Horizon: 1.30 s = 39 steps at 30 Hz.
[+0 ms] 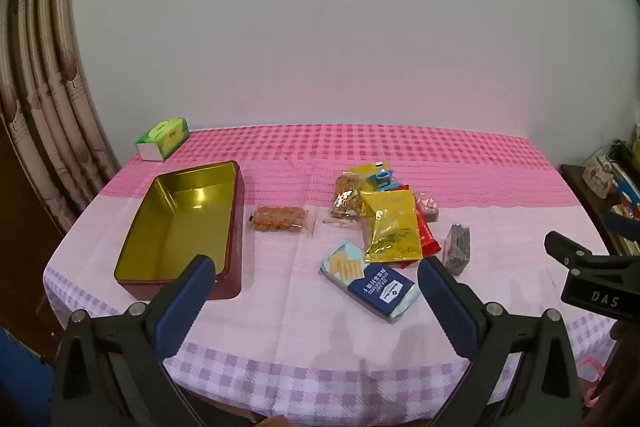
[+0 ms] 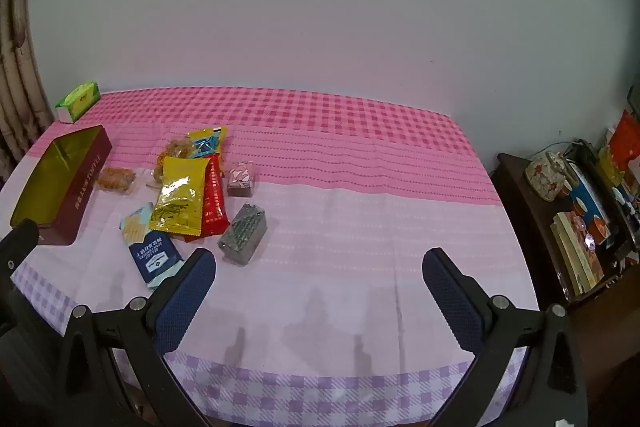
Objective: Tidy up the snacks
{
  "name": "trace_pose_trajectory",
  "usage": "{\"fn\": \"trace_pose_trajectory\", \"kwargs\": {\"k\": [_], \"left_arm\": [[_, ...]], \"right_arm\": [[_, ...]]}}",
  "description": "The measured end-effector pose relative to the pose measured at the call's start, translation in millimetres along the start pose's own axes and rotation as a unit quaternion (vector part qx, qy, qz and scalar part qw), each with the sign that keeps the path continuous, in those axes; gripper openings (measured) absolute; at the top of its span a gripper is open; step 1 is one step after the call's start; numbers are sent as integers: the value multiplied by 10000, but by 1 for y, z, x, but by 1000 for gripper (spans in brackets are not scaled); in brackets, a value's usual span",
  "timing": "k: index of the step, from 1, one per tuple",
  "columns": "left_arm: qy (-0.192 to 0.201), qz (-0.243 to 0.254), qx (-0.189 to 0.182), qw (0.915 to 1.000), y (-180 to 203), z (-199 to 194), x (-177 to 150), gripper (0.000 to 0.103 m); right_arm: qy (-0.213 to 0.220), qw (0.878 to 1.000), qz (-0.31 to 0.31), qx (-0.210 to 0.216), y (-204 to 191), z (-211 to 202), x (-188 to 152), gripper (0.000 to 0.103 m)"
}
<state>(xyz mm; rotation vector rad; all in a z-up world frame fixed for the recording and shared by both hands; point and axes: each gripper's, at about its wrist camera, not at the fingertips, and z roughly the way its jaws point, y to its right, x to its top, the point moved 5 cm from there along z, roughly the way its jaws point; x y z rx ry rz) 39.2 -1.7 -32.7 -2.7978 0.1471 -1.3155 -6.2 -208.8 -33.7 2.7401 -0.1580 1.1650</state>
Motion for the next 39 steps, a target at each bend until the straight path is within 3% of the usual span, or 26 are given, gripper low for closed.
{"fn": "trace_pose_trajectory", "kwargs": {"k": [5,39], "left_arm": [[123,-4,-17,9999,3,-4,-1,103],[26,75,87,9999,-5,2,-5,103]], "right_arm": [[-93,10000,-36,-3,0,1,0,103],[-99,9998,-133,146,-12,1,-2,103]]}}
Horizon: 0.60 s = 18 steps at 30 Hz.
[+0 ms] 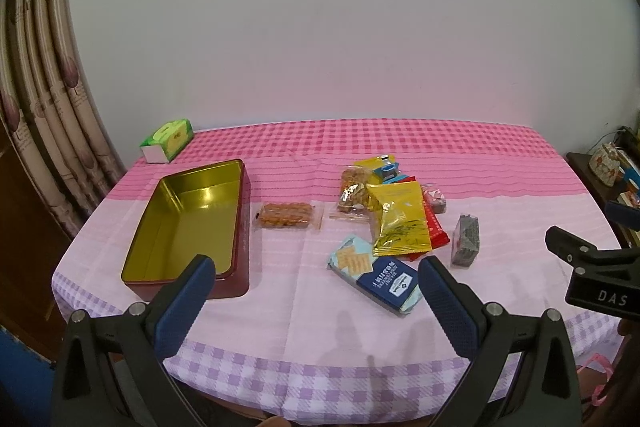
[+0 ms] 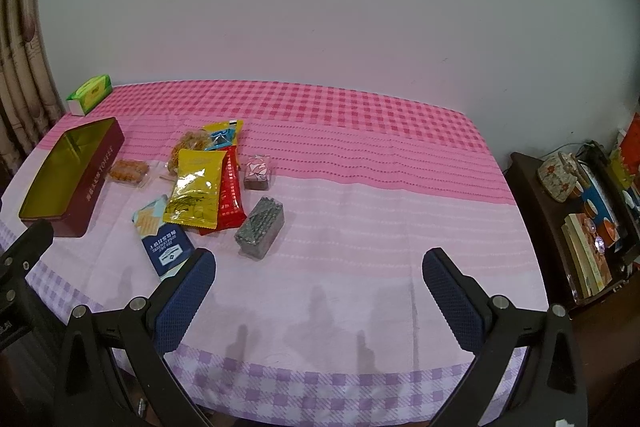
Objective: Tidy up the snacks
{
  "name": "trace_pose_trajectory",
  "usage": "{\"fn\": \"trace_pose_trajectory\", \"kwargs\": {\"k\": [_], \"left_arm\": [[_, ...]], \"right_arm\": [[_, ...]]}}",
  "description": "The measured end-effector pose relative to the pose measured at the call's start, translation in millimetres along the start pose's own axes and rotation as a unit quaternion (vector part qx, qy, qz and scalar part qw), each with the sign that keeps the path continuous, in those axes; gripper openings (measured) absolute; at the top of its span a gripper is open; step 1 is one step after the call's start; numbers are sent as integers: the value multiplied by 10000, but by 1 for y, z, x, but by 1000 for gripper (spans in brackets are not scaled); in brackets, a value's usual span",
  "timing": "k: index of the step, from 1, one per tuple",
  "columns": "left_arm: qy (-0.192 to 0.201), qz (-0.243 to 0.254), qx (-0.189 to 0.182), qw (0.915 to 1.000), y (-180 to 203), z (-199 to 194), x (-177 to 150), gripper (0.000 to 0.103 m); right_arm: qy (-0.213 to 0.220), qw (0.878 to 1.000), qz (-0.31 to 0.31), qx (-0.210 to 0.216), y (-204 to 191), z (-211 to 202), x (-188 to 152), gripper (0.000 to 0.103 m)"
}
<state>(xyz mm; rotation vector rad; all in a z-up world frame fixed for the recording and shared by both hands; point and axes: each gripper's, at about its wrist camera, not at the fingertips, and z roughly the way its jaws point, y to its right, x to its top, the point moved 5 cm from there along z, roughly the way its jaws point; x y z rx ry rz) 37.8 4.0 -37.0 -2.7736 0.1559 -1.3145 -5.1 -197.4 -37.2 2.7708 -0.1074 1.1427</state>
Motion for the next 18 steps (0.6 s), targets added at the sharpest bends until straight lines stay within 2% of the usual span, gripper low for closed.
{"fn": "trace_pose_trajectory", "kwargs": {"k": [18], "left_arm": [[-25,13,16,10000,1,2,-1,103]], "right_arm": [[12,10000,9,15,0,0,-1,103]]}}
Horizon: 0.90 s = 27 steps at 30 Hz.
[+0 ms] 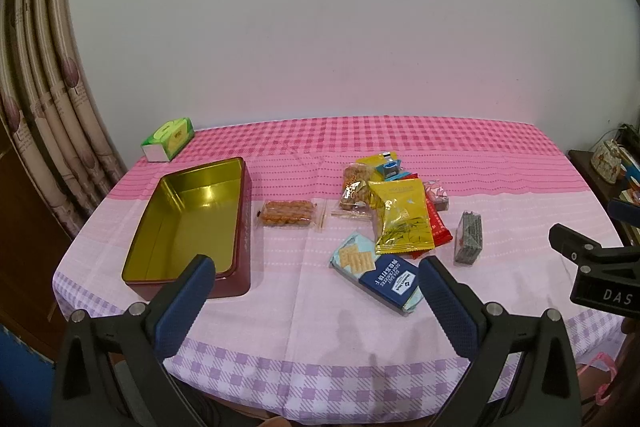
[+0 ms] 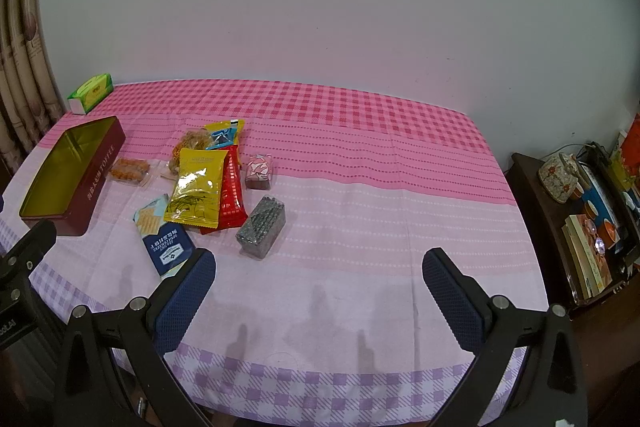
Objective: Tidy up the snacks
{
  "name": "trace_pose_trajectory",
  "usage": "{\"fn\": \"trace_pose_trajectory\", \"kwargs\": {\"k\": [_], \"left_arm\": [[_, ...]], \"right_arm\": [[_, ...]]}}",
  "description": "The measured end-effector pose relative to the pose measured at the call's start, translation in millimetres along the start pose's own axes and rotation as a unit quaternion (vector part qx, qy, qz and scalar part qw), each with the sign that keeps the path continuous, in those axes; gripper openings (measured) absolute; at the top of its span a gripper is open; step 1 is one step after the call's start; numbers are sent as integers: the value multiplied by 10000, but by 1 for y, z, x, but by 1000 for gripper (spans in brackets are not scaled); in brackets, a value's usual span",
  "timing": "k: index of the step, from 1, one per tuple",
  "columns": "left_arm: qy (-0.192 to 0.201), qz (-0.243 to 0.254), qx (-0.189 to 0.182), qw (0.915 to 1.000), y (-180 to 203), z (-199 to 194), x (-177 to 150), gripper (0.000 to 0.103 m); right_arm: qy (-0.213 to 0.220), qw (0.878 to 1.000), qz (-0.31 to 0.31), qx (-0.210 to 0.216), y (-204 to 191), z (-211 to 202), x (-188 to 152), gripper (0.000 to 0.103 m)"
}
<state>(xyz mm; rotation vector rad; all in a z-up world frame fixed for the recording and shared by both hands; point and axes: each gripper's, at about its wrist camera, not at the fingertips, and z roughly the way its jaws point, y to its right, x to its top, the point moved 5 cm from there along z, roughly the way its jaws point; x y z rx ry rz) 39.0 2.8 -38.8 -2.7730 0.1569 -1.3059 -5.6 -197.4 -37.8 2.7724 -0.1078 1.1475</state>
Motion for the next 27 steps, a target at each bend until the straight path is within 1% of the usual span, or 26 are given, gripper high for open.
{"fn": "trace_pose_trajectory", "kwargs": {"k": [8,15,21,24,27], "left_arm": [[-89,-169,-134,9997,-5,7,-3,103],[-94,-223,-62,9997,-7,10,-5,103],[-127,-222,-116,9996,-5,17,-10,103],[-212,-264,-185,9993,-5,23,-13,103],[-298,-199,-247,9991,-1,32,-18,103]], "right_arm": [[90,9999,57,-5,0,-2,2,103],[95,9999,70,0,1,-2,3,103],[73,9999,96,-8,3,-1,3,103],[51,10000,68,-13,3,0,3,103],[25,10000,45,-14,2,2,1,103]]}}
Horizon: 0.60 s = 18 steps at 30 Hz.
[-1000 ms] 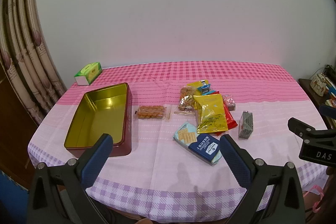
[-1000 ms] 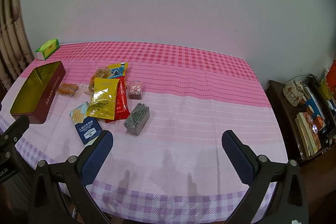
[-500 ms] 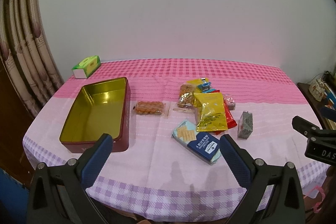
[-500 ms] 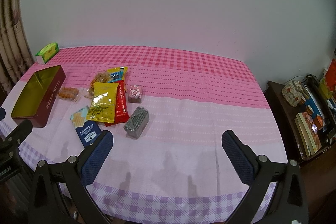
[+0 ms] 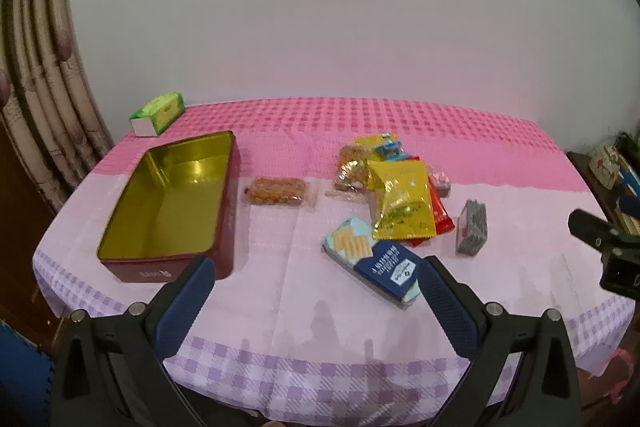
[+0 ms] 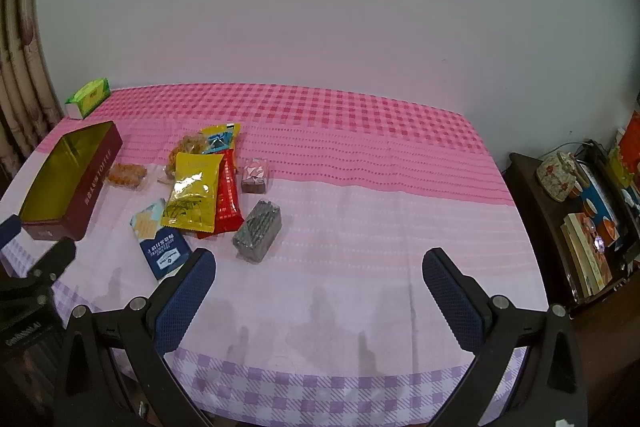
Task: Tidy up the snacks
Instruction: 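Reach the left tool to the blue soda cracker pack and grasp it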
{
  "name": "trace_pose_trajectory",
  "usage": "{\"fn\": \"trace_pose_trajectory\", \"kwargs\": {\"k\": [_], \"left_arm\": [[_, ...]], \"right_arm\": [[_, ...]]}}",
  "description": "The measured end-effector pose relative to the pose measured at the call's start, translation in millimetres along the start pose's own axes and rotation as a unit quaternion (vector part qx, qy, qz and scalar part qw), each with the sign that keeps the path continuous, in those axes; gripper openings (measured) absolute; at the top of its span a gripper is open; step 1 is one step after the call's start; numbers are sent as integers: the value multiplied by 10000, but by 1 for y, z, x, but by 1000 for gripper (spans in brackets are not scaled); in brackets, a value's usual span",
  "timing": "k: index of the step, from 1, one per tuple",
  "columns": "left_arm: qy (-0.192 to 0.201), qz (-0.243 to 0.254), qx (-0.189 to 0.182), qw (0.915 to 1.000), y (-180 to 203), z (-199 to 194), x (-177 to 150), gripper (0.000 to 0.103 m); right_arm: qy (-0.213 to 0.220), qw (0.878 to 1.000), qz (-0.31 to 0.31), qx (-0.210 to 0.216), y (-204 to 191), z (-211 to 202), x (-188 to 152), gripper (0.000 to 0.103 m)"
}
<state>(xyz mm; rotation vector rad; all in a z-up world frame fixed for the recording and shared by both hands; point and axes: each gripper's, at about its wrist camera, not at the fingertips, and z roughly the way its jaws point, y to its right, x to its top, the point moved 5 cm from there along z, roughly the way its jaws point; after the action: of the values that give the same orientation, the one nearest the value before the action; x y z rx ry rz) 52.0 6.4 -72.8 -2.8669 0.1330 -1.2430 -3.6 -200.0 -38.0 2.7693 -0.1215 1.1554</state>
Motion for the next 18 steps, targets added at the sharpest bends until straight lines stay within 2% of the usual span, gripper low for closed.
{"fn": "trace_pose_trajectory", "kwargs": {"k": [3,7,9,11,15,18], "left_arm": [[-40,146,-123,9998,6,9,-7,103],[-432,418,-920,9939,19,34,-24,103],[-524,256,-992,9934,20,46,-29,103],[-434,280,-990,9937,25,54,-29,103],[-489,1018,-866,9898,45,81,-30,103],[-698,1086,-983,9868,45,100,-28,103]], "right_arm": [[-27,10000,-2,-10,1,2,-1,103],[-77,10000,17,-35,4,6,-3,103],[-103,9999,16,-39,4,8,-3,103],[-138,9999,4,-25,4,11,-4,103],[-222,9997,-42,-48,5,18,-7,103],[-261,9996,-11,-74,8,23,-7,103]]}}
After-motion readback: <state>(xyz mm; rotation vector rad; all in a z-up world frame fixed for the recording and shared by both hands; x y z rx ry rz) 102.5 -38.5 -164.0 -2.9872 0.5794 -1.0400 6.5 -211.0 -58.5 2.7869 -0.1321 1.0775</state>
